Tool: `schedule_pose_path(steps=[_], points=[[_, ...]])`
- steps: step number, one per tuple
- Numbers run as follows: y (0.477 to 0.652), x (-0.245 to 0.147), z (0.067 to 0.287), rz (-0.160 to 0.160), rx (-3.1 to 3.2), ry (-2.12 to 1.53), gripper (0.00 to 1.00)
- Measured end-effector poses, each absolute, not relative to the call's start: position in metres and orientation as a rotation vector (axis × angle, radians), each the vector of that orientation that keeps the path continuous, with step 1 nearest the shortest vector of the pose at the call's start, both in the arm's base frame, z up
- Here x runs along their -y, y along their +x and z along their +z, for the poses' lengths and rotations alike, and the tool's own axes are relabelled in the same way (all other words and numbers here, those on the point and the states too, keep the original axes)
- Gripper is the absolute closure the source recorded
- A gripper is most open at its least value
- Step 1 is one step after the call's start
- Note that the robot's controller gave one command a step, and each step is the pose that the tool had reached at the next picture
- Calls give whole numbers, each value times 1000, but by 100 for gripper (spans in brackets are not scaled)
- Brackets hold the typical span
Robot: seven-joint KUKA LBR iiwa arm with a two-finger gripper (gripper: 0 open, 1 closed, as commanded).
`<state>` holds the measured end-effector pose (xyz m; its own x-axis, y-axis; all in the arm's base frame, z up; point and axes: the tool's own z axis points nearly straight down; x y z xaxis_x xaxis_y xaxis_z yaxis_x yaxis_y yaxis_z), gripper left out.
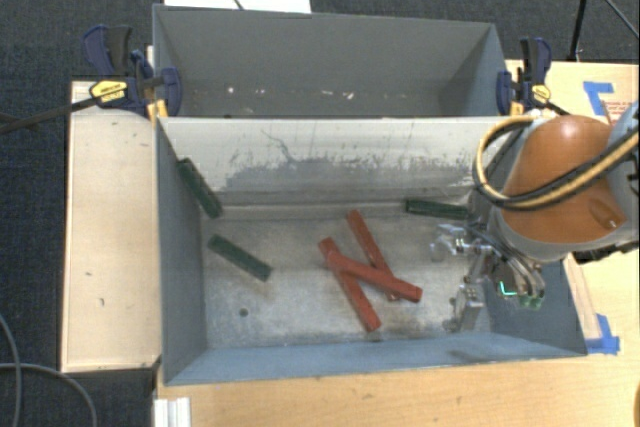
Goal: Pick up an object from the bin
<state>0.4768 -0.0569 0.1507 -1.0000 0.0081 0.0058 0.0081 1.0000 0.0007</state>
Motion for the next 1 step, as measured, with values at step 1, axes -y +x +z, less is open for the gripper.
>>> schedule_pose_path(steps=[1], points=[[494,-31,68,-5,3135,-170,0]])
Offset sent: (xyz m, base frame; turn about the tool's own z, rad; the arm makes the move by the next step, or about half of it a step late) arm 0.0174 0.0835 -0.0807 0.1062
